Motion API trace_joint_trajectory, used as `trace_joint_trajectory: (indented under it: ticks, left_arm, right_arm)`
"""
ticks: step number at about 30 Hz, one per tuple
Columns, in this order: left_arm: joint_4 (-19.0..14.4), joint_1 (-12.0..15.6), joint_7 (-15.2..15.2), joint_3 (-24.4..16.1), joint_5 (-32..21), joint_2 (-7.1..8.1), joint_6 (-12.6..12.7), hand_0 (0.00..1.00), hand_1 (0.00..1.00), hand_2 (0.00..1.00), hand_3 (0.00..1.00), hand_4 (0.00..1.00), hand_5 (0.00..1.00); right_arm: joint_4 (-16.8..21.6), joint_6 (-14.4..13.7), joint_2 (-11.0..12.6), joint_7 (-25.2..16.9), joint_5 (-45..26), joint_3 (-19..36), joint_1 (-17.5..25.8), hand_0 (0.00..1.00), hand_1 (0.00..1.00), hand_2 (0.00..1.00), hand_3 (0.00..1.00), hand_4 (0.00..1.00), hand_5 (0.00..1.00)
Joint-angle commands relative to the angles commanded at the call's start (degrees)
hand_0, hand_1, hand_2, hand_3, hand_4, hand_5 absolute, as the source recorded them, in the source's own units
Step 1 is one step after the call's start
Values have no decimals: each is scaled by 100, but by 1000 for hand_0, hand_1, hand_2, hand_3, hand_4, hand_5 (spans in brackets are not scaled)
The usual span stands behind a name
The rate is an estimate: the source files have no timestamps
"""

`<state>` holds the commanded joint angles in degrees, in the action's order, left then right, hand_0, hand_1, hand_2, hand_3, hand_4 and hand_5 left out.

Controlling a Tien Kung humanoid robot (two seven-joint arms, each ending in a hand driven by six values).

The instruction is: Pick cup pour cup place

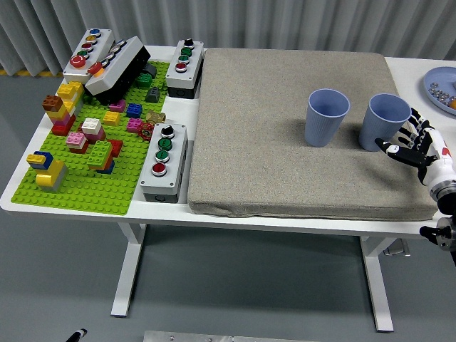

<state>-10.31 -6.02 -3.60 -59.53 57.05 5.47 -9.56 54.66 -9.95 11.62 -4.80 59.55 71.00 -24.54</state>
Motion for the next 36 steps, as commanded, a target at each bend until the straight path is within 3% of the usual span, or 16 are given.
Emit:
trace_joint_trajectory:
  ticks: [36]
  left_arm:
    - [0,-98,13,72,10,17,-10,864,830,897,795,642,998]
  right_arm:
    - [-551,134,-250,-56,-212,-200,-480,917,887,966,998,865,234]
